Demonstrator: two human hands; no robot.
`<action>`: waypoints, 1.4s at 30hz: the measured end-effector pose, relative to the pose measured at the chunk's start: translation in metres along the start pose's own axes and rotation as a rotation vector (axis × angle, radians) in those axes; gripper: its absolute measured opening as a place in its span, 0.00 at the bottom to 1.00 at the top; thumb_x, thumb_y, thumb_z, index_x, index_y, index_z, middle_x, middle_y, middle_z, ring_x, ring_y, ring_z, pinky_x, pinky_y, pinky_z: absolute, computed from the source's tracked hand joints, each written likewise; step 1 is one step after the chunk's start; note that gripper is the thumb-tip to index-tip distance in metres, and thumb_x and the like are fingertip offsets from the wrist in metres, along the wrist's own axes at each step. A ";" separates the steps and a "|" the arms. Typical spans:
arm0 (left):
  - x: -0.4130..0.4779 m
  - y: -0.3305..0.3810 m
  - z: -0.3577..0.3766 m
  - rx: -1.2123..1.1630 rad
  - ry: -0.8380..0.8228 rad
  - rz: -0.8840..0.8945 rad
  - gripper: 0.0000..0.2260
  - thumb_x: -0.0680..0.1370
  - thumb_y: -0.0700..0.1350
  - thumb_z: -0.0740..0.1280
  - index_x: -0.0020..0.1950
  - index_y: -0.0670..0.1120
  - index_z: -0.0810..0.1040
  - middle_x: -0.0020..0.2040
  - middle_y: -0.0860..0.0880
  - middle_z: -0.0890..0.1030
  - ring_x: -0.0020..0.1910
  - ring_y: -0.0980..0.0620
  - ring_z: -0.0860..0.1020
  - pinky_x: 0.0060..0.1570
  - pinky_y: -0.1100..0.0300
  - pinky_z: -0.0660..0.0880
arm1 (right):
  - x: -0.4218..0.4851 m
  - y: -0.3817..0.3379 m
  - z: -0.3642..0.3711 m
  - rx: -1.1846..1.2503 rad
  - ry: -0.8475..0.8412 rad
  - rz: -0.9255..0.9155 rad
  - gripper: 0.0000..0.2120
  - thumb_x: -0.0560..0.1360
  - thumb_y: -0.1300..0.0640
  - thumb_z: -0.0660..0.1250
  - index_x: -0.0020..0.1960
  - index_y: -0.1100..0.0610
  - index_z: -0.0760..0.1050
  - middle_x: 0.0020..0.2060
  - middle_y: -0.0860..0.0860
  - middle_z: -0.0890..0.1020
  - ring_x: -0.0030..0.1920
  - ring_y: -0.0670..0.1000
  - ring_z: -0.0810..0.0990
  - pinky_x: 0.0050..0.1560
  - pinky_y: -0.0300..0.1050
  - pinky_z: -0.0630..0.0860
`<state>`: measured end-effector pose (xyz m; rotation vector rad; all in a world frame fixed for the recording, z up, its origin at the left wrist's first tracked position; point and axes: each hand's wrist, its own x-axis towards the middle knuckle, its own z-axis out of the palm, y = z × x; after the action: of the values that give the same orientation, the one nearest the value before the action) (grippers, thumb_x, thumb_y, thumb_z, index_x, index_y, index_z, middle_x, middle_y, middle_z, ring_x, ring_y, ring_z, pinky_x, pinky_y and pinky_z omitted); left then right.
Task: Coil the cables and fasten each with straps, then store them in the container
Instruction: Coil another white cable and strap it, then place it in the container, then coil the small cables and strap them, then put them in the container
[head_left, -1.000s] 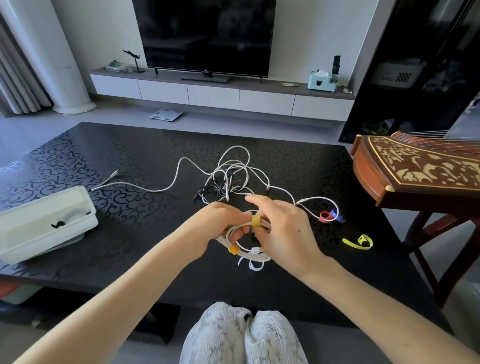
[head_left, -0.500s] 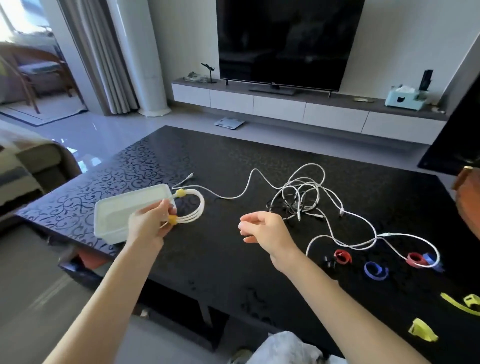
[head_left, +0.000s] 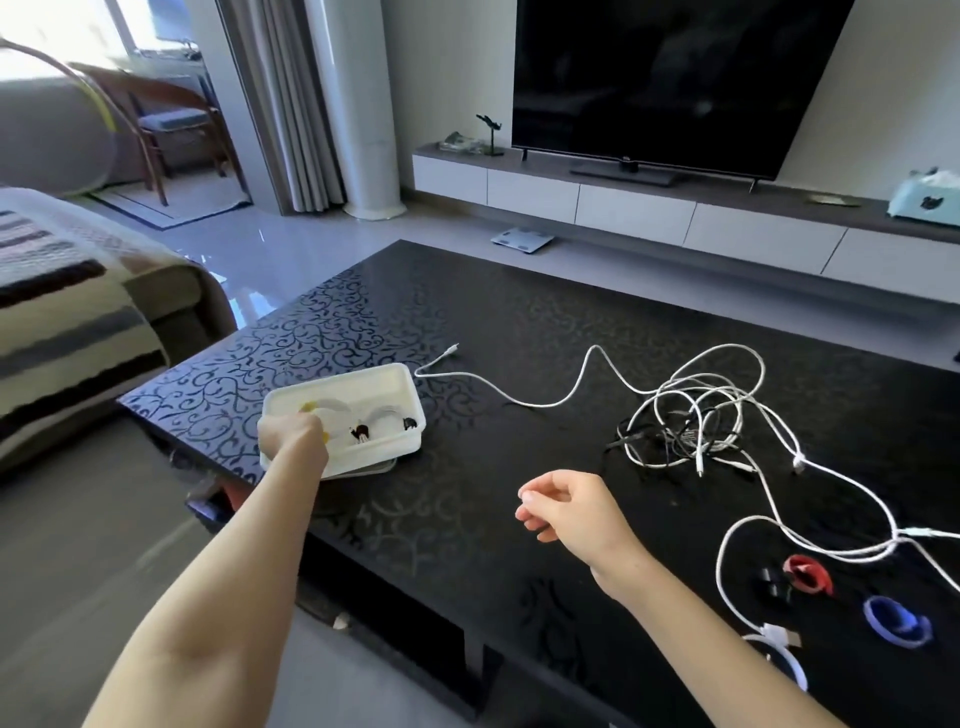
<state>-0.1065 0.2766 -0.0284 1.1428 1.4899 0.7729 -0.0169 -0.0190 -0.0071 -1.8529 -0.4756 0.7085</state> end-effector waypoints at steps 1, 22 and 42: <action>0.003 -0.002 0.000 0.058 -0.011 0.008 0.12 0.80 0.39 0.60 0.38 0.50 0.66 0.41 0.47 0.73 0.36 0.51 0.72 0.40 0.56 0.73 | 0.001 0.001 0.001 -0.006 -0.005 0.001 0.06 0.76 0.64 0.63 0.45 0.59 0.79 0.36 0.51 0.84 0.37 0.46 0.80 0.39 0.39 0.77; -0.059 0.010 0.008 1.253 -0.329 0.629 0.17 0.81 0.51 0.58 0.61 0.40 0.76 0.59 0.42 0.79 0.58 0.42 0.76 0.52 0.54 0.72 | -0.035 -0.004 -0.035 -0.057 0.073 -0.081 0.06 0.76 0.63 0.64 0.44 0.58 0.79 0.36 0.51 0.84 0.37 0.47 0.80 0.38 0.37 0.77; -0.181 -0.039 0.100 1.342 -0.446 1.029 0.08 0.77 0.37 0.61 0.54 0.41 0.77 0.46 0.45 0.78 0.51 0.43 0.78 0.41 0.58 0.70 | -0.087 0.064 -0.132 -0.170 0.335 -0.006 0.08 0.75 0.62 0.65 0.40 0.55 0.80 0.33 0.51 0.83 0.37 0.48 0.81 0.41 0.43 0.78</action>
<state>-0.0223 0.0843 -0.0239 2.9596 0.8348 -0.0465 0.0057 -0.1883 -0.0080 -2.0794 -0.3295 0.3497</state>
